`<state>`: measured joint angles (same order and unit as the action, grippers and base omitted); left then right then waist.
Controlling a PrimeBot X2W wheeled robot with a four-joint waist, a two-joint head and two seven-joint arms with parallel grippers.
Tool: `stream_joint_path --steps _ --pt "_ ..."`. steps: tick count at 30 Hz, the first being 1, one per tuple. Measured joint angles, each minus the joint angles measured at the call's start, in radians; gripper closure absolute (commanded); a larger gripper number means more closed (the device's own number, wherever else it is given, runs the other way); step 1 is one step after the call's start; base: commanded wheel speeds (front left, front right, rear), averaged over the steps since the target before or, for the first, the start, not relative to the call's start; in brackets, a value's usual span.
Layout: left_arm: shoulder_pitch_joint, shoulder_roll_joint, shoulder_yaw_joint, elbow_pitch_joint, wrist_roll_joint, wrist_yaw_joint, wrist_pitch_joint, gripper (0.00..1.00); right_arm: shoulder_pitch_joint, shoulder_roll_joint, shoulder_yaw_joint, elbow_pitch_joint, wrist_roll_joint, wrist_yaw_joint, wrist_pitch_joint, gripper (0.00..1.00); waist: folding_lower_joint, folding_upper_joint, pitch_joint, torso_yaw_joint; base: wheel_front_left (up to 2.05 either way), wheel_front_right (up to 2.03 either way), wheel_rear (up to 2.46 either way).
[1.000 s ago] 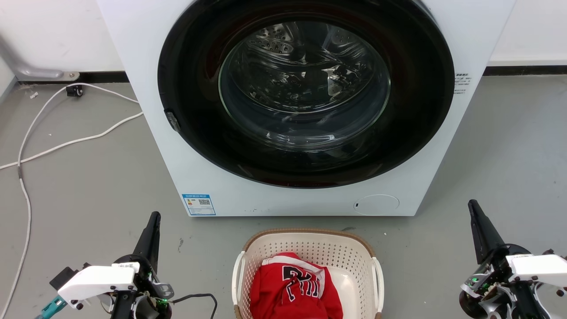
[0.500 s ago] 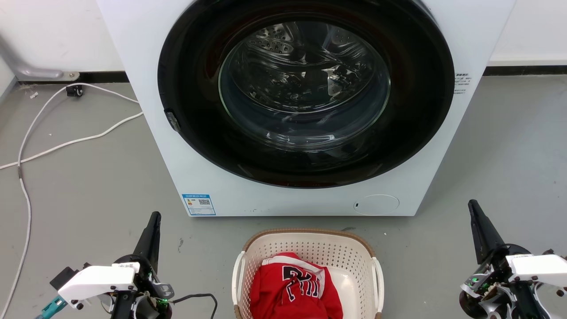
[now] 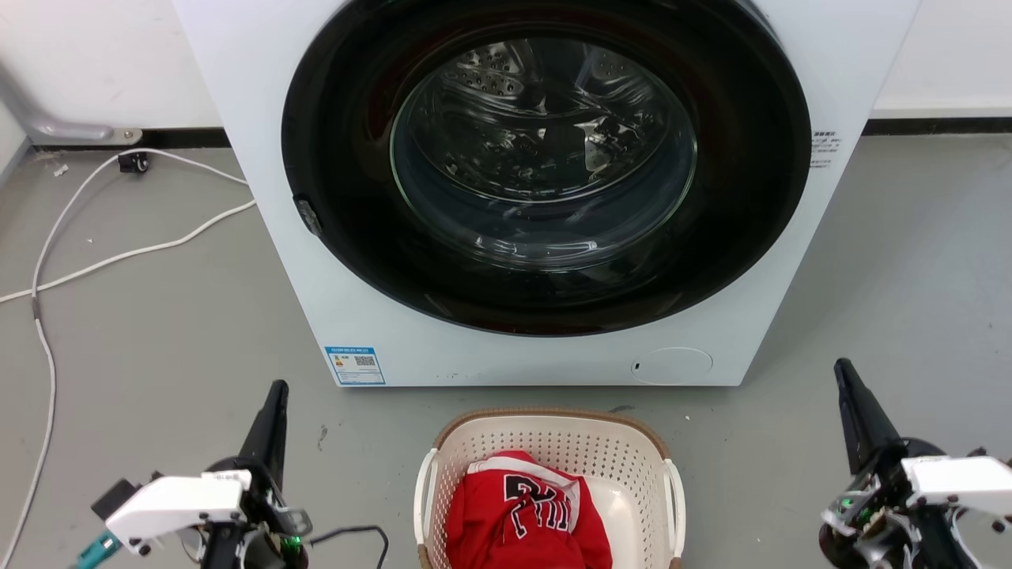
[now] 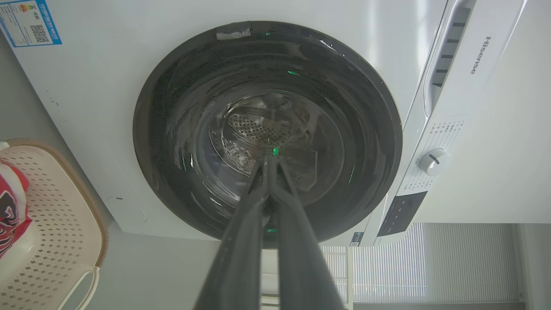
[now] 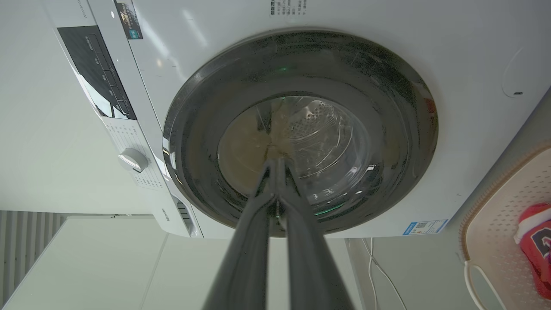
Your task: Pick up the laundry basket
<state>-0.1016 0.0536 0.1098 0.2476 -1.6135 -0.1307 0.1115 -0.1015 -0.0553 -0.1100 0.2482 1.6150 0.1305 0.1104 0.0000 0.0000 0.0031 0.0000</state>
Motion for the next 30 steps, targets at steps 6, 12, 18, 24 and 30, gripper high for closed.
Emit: stream_joint_path --steps 6,12,18,24,30 --pt "0.029 -0.006 -0.017 0.028 0.000 0.000 -0.011 0.00 0.033 0.003 0.005 0.024 0.000 0.000 -0.009 0.00 0.0000 0.0000 0.000 0.000 0.00 0.00 0.00" --pt "0.026 -0.006 -0.053 0.019 0.015 0.000 -0.043 0.00 0.033 0.002 0.023 0.008 -0.021 0.000 -0.036 0.00 0.0000 0.0000 0.001 0.000 0.00 0.00 0.00" --pt "0.014 -0.006 -0.076 0.014 0.103 0.000 -0.072 0.00 0.033 -0.012 0.049 -0.002 -0.095 0.000 -0.070 0.00 0.0000 0.0001 0.002 0.002 0.00 0.00 0.00" --pt "0.009 -0.006 -0.096 -0.003 0.246 0.000 -0.097 0.00 0.033 -0.019 0.057 -0.020 -0.227 0.000 -0.095 0.00 0.0000 0.0000 0.004 0.003 0.00 0.00 0.00" --pt "0.008 -0.005 -0.114 -0.019 0.387 0.003 -0.121 0.00 0.032 -0.019 0.062 -0.031 -0.398 0.000 -0.121 0.00 0.0000 0.0001 0.005 0.004 0.00 0.00 0.00"
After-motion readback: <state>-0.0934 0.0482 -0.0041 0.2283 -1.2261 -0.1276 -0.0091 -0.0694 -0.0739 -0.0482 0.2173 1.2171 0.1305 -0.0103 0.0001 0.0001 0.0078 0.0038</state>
